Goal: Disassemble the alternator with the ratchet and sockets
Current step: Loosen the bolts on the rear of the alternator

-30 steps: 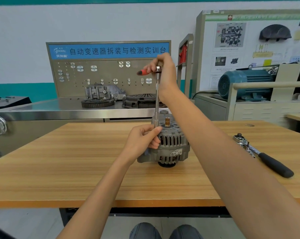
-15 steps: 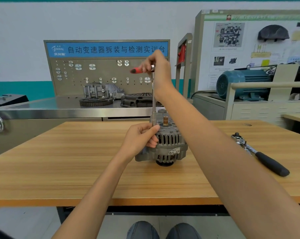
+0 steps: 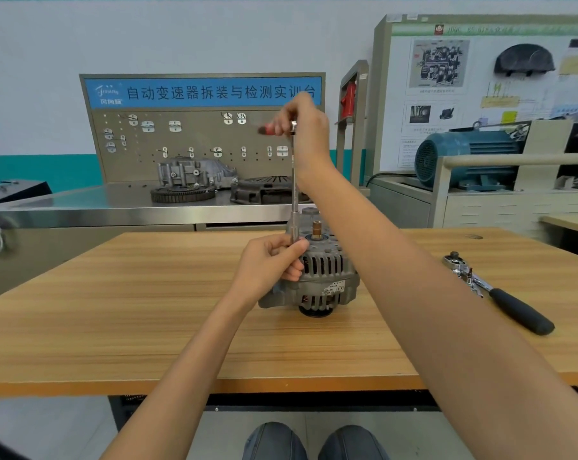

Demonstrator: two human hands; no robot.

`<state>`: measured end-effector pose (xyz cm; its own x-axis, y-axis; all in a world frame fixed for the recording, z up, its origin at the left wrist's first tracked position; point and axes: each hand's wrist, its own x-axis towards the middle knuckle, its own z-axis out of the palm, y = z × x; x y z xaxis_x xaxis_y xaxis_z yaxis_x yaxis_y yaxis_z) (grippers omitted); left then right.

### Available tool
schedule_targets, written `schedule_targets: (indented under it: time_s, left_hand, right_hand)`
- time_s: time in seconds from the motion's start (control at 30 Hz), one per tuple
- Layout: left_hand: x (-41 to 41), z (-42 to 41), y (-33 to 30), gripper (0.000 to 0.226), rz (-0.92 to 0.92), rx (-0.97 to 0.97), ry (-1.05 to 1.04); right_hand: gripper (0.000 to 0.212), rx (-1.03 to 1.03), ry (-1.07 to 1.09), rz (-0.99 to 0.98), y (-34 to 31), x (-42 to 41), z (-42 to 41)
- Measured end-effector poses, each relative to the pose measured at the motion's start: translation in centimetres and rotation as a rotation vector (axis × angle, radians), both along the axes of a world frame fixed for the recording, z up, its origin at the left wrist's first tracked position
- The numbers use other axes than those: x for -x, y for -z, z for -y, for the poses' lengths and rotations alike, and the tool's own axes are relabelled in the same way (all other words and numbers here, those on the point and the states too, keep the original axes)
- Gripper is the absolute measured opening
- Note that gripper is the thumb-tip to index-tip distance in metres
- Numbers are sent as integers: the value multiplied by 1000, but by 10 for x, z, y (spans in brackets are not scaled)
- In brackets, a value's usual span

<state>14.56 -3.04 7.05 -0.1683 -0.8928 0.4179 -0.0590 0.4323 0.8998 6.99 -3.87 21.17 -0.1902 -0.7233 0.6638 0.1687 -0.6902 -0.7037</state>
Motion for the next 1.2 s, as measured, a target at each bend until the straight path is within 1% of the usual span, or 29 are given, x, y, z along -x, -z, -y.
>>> schedule_targets:
  time_s: [0.03,0.07,0.1,0.13,0.17,0.23,0.27,0.3,0.33,0.37,0.4,0.47,0.5,0.53,0.6,0.63,0.67,0.7,0.77,0.8,0.83,0.87,0.9,0.97,1.0,1.07,1.13,1.17,1.2]
  left_hand:
    - [0,0,1,9,3,5,5]
    - [-1,1,1,12,5,8,0]
    - [-1,1,1,14,11,11,-11]
    - [-1,2,2,14,13,14,-25]
    - [0,3,2,15,6,14,-33]
    - [1,3,3,15,-23,4,-39]
    - [1,4,3,15,-32,-2,-43]
    - [2,4,3,15,-34,-6,-47]
    - [2,3,3,14,-35,-8,-48]
    - [1,3,3,12,-35,-7,-45]
    - [1,2,3,11,-37,-3,-39]
    - [0,1,3,12,-41,-2,-24]
    - [0,2,3,14,-43,-4,-21]
    - [0,2,3,17,-39,-4,-21]
    - [0,3,3,19,-19,4,-26]
    - [0,3,3,18,-15,4,-27]
    - [1,4,3,17,-20,2,-29]
    - [2,4,3,16,-31,-1,-35]
    - [3,4,4,13,-49,-1,-51]
    - [4,4,4,12,-56,4,-56]
    - [4,3,4,11,-60,9,-59]
    - [4,3,4,10,-61,12,-60]
    - [4,2,5,10,-57,11,-59]
    - [4,2,4,9,-38,12,-57]
    - [4,3,4,10,-26,15,-58]
    - [4,4,4,10,-10,21,-60]
    - [4,5,5,11,-16,26,-68]
    - [5,5,6,11,-23,27,-78]
    - [6,6,7,10,-34,27,-95]
  right_hand:
    - [43,-48,-111,115,-1,2,0]
    - [43,-74,-149,176,-2,2,0]
    - [43,-59,-100,163,-2,1,2]
    - [41,-11,47,54,2,-1,2]
    - [37,67,277,-147,9,-2,4]
    - [18,232,855,-612,23,-3,10]
    - [14,292,1051,-761,26,-4,12]
    - [17,325,1130,-825,25,-4,13]
    - [18,341,1101,-837,23,-5,13]
    - [16,342,994,-801,19,-6,11]
    - [21,322,830,-721,15,-8,10]
    - [39,237,452,-456,10,-9,6]
    - [43,171,298,-300,7,-9,4]
    - [42,92,194,-170,4,-7,2]
    - [39,-52,64,-33,2,-4,2]
    - [40,-53,77,-28,3,-2,3]
    - [40,3,155,-68,6,-1,5]
    - [39,92,304,-173,11,0,7]
    - [23,257,799,-552,22,3,13]
    - [16,300,998,-694,26,3,15]
    - [15,310,1075,-734,26,2,17]
    - [16,300,1039,-703,24,3,19]
    - [23,271,904,-606,20,2,17]
    - [39,170,522,-361,12,3,14]
    - [42,136,387,-259,9,4,12]
    - [42,82,244,-159,7,6,8]
    - [40,99,246,-215,8,7,7]
    - [35,146,354,-330,10,6,7]
    - [24,190,565,-514,14,6,9]
